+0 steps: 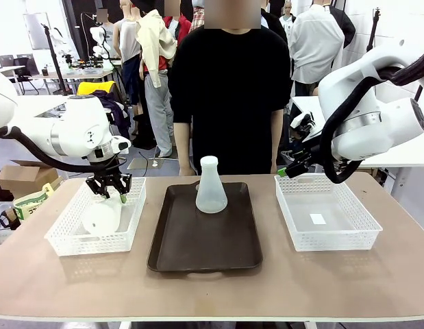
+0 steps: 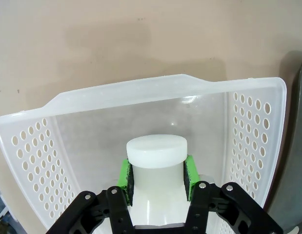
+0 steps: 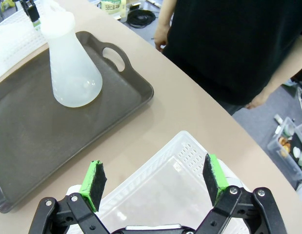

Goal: Prepare the laboratory tools.
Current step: Place the picked Big flask upright in the Handle tray as directed by the person.

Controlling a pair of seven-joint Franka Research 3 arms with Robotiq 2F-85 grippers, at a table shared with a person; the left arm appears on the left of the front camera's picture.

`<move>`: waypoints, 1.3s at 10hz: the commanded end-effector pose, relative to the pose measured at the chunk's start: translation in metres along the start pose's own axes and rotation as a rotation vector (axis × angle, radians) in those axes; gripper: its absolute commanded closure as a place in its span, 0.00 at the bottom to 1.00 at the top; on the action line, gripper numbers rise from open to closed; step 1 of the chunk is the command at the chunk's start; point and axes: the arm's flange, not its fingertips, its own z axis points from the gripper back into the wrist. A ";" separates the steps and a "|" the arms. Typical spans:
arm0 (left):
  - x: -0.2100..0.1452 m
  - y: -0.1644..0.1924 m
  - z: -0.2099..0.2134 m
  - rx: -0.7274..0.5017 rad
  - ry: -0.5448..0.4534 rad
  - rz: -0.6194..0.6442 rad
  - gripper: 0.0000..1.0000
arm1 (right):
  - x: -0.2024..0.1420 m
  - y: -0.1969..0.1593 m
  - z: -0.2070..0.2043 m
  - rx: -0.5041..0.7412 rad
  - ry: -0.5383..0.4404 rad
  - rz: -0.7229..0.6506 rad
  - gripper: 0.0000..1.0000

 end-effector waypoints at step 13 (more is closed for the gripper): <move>0.000 0.000 0.000 0.000 0.000 0.000 1.00 | 0.001 -0.002 -0.002 0.000 0.004 0.008 0.00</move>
